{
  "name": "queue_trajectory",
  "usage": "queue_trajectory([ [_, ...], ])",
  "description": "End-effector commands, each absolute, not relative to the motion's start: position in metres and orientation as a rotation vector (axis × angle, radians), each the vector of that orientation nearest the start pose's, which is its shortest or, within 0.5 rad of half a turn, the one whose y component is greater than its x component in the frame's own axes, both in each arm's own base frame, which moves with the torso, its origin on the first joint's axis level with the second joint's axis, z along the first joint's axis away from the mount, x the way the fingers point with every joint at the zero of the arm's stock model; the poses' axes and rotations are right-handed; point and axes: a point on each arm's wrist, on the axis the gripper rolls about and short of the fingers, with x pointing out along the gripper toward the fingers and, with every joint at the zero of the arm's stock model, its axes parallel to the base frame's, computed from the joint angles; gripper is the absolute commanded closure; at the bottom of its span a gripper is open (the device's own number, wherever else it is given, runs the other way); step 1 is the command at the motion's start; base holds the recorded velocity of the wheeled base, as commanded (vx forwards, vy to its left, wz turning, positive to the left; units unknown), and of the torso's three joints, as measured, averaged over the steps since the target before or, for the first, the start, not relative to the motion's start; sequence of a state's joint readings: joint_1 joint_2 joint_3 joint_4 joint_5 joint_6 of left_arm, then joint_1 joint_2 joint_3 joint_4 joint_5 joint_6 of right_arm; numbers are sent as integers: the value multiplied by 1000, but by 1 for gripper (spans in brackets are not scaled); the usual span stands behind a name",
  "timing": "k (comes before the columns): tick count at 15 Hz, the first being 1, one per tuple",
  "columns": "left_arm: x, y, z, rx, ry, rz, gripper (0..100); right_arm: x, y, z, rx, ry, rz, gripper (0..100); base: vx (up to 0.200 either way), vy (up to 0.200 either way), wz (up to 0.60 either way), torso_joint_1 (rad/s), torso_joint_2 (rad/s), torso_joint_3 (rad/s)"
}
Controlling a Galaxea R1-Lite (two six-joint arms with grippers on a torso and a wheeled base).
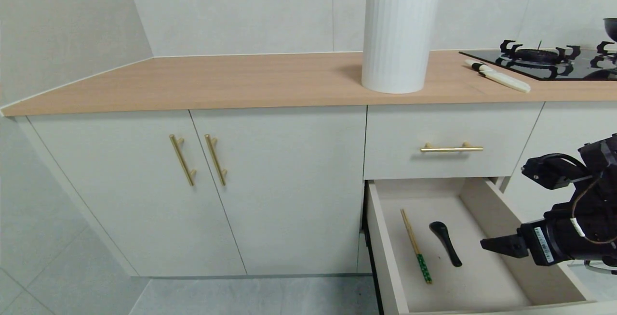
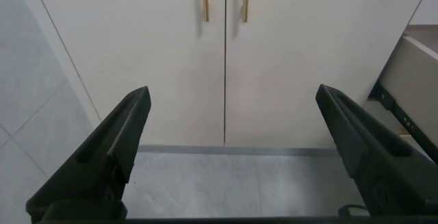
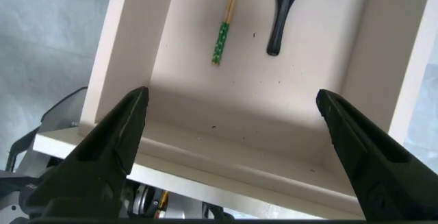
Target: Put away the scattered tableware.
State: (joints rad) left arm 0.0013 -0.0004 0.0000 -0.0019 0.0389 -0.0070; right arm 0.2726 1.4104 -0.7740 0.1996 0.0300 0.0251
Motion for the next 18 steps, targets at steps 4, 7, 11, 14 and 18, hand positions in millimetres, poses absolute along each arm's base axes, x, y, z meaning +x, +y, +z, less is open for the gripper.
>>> queue_trajectory([
  [4, -23, 1, 76, -8, -3, 43, 0, 190, 64, 164, -150, 880, 337, 0, -200, 0, 0, 1, -2, 2],
  [7, -23, 1, 76, -8, -3, 40, 0, 182, 63, 141, -288, 965, 393, 0, 0, 0, 0, 0, 0, 0],
  [11, -23, 1, 76, -8, -2, 41, 0, 167, 68, 128, -435, 1080, 468, 0, 0, 0, 0, 0, 0, 0],
  [14, -23, 1, 76, -6, -3, 41, 0, 163, 69, 118, -494, 1124, 512, 0, 0, 0, 0, 0, 0, 0],
  [18, -23, 1, 76, -8, -3, 41, 0, 176, 74, 101, -505, 1211, 508, 0, 0, 0, 0, 0, 0, 0],
])
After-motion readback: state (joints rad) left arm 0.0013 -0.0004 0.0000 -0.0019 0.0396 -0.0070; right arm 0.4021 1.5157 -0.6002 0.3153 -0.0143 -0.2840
